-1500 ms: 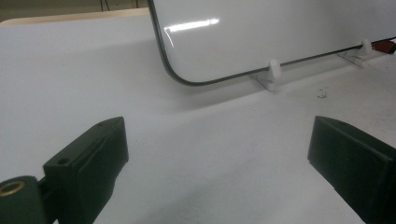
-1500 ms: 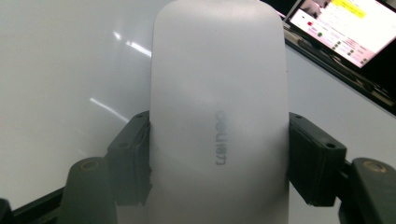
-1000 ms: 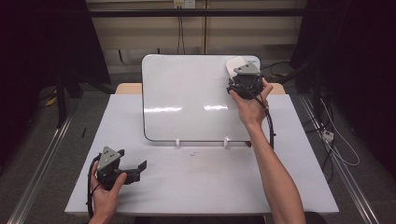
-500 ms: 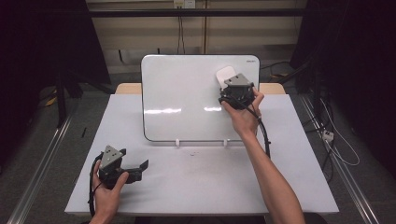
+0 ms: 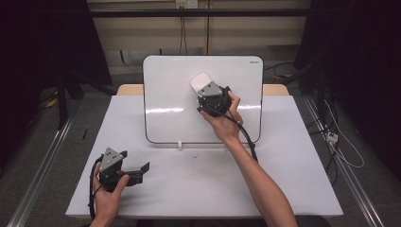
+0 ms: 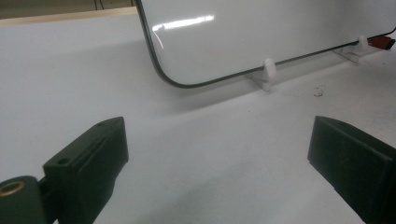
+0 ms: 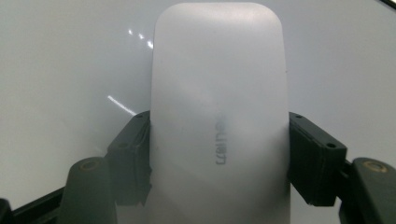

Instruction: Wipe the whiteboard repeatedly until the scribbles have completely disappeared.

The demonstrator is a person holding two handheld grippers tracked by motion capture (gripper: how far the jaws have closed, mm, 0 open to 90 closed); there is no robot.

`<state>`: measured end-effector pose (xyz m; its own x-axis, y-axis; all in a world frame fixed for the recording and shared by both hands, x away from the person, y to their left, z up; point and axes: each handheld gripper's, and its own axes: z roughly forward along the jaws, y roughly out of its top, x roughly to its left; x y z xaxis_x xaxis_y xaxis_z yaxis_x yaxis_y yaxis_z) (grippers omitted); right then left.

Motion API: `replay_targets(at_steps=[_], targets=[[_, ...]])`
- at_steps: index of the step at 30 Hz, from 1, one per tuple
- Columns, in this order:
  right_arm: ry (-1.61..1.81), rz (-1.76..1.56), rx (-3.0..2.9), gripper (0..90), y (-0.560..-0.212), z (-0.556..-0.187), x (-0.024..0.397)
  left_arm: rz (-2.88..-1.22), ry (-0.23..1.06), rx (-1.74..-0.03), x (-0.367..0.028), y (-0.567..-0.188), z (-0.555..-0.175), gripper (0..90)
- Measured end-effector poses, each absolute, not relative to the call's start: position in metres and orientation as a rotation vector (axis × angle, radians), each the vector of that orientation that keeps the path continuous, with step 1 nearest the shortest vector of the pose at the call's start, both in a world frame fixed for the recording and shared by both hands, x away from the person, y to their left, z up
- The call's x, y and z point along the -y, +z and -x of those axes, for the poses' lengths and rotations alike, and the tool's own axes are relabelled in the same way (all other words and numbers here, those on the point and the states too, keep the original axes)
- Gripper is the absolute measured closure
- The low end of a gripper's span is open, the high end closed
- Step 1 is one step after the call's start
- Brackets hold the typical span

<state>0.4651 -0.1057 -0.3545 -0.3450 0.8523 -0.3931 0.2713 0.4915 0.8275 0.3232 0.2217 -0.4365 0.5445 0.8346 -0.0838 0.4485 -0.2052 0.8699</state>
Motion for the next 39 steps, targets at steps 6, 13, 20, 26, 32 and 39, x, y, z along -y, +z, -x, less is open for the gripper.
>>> replay_targets(at_steps=[6, 13, 20, 26, 32, 39], targets=[[0.847, -1.008, -1.807, 31.8, -0.346, -0.47, 0.128, -1.834, 0.519, -1.054, -0.224, -0.436, -0.322, 5.0], [0.833, -1.03, -1.766, 31.7, -0.336, -0.48, 0.146, -1.832, 0.519, -1.067, -0.226, -0.436, -0.321, 5.0], [0.856, -1.05, -1.77, 31.7, -0.33, -0.486, 0.156, -1.829, 0.513, -1.071, -0.227, -0.437, -0.321, 5.0], [0.987, -1.106, -1.805, 31.8, -0.322, -0.481, 0.17, -1.827, 0.509, -1.065, -0.225, -0.437, -0.322, 5.0], [1.01, -1.06, -1.784, 31.8, -0.309, -0.466, 0.175, -1.837, 0.511, -1.063, -0.224, -0.437, -0.323, 5.0], [0.979, -1.055, -1.79, 31.8, -0.317, -0.455, 0.182, -1.838, 0.52, -1.058, -0.223, -0.436, -0.321, 5.0]])
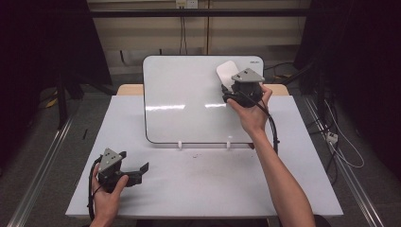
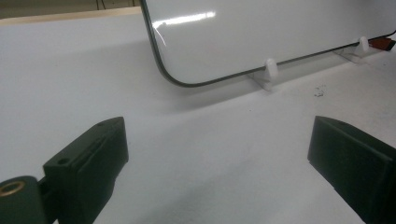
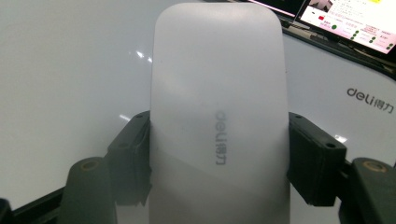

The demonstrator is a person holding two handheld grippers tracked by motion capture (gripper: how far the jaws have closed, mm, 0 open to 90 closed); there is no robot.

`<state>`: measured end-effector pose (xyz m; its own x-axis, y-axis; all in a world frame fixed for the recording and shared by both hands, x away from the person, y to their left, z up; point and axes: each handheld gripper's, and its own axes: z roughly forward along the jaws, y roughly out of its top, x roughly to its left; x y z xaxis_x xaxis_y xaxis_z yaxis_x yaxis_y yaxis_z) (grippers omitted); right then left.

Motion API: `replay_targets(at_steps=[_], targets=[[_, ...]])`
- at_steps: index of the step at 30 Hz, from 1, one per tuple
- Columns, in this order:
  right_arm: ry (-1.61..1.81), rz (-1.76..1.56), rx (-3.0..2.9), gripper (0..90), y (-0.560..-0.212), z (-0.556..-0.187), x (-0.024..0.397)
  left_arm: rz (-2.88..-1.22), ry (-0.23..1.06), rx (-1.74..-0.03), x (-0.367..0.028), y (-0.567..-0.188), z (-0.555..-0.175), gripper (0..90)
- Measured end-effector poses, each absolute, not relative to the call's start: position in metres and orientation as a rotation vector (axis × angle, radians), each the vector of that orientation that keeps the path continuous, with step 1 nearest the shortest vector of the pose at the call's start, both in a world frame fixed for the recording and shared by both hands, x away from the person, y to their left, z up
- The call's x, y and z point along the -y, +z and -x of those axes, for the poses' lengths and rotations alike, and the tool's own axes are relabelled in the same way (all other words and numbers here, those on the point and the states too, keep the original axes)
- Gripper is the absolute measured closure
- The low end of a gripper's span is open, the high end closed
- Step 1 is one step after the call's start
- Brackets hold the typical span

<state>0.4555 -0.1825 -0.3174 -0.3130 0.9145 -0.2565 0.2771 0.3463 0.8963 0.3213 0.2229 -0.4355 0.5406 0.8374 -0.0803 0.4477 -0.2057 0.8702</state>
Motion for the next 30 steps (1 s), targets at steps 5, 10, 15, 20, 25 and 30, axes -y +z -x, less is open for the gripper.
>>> replay_targets(at_steps=[5, 10, 15, 20, 25, 30], targets=[[0.993, -1.06, -1.782, 31.8, -0.319, -0.449, 0.188, -1.84, 0.529, -1.058, -0.223, -0.435, -0.32, 5.0], [0.998, -1.069, -1.789, 31.8, -0.32, -0.444, 0.195, -1.832, 0.525, -1.064, -0.225, -0.436, -0.32, 5.0], [0.993, -1.073, -1.79, 31.8, -0.322, -0.438, 0.201, -1.838, 0.513, -1.078, -0.226, -0.438, -0.323, 5.0], [0.973, -1.071, -1.801, 31.8, -0.33, -0.431, 0.205, -1.826, 0.517, -1.076, -0.227, -0.435, -0.319, 5.0], [0.972, -1.085, -1.806, 31.8, -0.338, -0.424, 0.21, -1.839, 0.528, -1.061, -0.224, -0.435, -0.319, 5.0], [0.96, -1.075, -1.806, 31.8, -0.34, -0.417, 0.211, -1.836, 0.513, -1.069, -0.224, -0.435, -0.32, 5.0]])
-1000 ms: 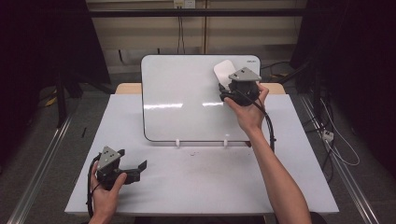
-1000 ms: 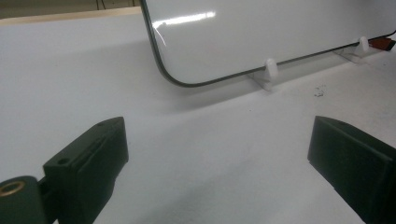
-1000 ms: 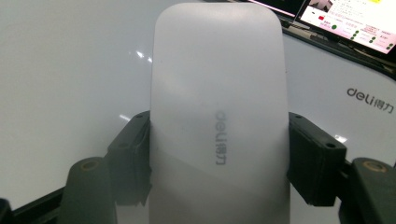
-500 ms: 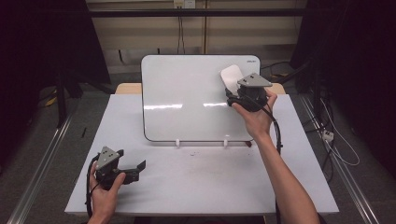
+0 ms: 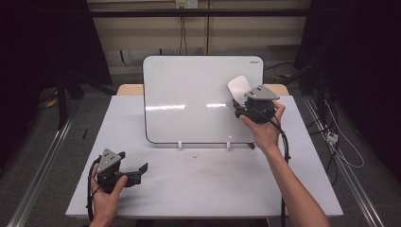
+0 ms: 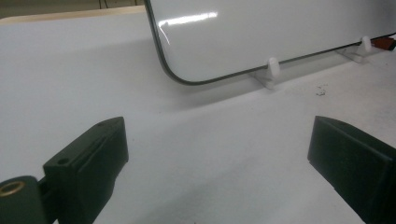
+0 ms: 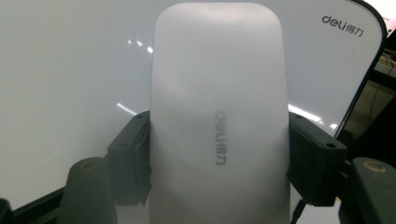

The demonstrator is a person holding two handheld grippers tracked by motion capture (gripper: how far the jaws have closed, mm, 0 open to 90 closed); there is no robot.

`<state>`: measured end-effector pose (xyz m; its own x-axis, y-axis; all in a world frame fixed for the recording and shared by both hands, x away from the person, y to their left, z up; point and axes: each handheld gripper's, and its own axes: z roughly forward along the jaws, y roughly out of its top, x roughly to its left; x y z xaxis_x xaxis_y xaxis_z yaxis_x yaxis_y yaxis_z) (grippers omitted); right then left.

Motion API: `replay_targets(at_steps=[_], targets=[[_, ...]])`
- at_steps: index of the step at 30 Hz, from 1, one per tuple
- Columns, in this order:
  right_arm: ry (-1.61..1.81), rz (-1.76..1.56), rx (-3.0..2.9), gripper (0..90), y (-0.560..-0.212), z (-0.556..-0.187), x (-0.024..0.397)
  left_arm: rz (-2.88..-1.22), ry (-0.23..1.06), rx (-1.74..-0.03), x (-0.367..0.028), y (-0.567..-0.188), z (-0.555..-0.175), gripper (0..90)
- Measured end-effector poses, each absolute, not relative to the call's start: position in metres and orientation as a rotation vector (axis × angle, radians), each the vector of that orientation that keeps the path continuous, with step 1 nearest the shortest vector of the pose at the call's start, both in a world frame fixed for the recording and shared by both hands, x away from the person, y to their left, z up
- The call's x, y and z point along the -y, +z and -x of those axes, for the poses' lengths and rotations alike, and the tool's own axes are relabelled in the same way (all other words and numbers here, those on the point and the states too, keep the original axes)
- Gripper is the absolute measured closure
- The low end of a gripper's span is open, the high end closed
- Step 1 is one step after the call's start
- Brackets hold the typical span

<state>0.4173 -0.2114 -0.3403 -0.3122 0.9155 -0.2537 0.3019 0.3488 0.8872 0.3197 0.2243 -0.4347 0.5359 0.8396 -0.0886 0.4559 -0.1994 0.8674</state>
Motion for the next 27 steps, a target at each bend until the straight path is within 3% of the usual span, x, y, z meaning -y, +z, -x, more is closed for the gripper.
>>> replay_targets(at_steps=[27], targets=[[0.871, -1.015, -1.839, 31.8, -0.362, -0.381, 0.217, -1.844, 0.534, -1.067, -0.222, -0.434, -0.32, 5.0]])
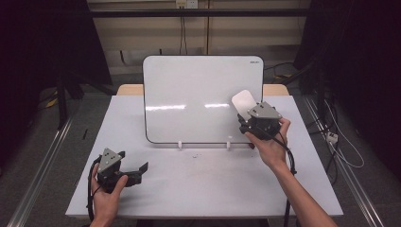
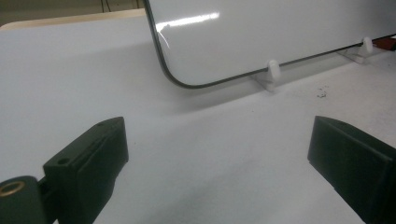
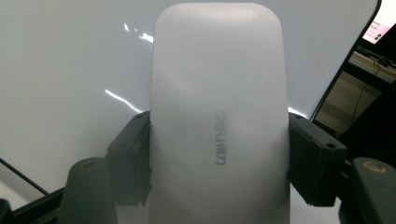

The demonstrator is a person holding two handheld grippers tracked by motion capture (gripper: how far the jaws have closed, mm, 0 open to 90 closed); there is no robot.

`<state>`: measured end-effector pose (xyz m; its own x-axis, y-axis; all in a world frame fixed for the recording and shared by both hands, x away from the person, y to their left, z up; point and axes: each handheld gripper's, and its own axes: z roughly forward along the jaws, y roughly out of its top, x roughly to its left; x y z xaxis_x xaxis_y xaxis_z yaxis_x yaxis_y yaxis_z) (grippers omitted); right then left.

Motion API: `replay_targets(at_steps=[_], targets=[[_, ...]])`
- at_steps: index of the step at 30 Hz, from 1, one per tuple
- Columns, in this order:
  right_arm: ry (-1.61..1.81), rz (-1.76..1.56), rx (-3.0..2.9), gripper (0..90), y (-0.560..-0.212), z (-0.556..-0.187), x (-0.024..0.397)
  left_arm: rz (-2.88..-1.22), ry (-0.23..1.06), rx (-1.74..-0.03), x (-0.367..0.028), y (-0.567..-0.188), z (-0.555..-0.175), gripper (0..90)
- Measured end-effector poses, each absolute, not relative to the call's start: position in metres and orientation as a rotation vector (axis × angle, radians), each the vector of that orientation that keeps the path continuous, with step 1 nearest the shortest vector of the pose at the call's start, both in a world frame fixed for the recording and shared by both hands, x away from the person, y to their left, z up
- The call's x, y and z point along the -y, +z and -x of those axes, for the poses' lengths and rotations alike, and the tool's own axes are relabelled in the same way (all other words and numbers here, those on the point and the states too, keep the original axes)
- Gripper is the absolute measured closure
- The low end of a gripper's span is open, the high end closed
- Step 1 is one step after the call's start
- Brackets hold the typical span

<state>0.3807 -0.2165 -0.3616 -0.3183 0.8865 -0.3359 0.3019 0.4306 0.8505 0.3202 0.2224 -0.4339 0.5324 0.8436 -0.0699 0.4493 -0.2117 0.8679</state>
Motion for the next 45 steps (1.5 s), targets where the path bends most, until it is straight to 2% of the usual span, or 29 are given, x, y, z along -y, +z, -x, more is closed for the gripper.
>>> replay_targets(at_steps=[24, 45], targets=[[0.817, -0.993, -1.901, 31.8, -0.398, -0.371, 0.212, -1.847, 0.532, -1.059, -0.222, -0.434, -0.319, 5.0], [0.706, -0.981, -1.927, 31.7, -0.428, -0.382, 0.215, -1.85, 0.529, -1.061, -0.222, -0.434, -0.32, 5.0]])
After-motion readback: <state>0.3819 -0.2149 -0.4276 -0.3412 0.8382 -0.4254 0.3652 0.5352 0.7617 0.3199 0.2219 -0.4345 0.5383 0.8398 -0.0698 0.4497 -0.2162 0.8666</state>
